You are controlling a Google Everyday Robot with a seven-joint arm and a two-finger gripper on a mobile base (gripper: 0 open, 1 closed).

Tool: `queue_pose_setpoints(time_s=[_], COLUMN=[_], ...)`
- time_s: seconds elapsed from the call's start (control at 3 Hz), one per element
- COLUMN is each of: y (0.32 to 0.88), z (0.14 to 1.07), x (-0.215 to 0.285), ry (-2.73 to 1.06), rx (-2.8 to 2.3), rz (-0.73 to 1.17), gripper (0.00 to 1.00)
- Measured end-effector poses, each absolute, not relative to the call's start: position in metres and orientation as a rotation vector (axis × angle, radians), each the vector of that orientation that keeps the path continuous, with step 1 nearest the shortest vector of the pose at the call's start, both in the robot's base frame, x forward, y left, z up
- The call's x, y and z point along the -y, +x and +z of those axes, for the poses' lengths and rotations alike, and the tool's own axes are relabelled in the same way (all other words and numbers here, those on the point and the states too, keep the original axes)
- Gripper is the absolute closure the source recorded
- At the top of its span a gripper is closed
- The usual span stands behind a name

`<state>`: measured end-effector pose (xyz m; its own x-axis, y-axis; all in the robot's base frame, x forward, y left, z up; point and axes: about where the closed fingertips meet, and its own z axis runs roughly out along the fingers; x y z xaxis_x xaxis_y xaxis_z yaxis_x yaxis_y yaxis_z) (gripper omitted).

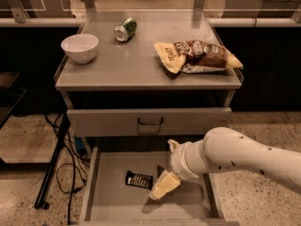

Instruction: Pick rxbar chocolate from middle drawer and place on counter

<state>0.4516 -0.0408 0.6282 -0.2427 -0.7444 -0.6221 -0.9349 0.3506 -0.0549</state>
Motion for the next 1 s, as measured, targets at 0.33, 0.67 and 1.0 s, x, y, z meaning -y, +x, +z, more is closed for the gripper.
queue_pose_setpoints(time_s=[0.33, 0.67, 1.0], y=[0.452, 0.468, 0.489], z=[0.628, 0.598, 0.560], x=[0.041, 0.037, 0.037], ry=[-1.457, -1.483, -1.496], rx=[-2.060, -2.055, -2.036], rz=[0.445, 0.417, 0.404], gripper=[0.00, 0.00, 0.00])
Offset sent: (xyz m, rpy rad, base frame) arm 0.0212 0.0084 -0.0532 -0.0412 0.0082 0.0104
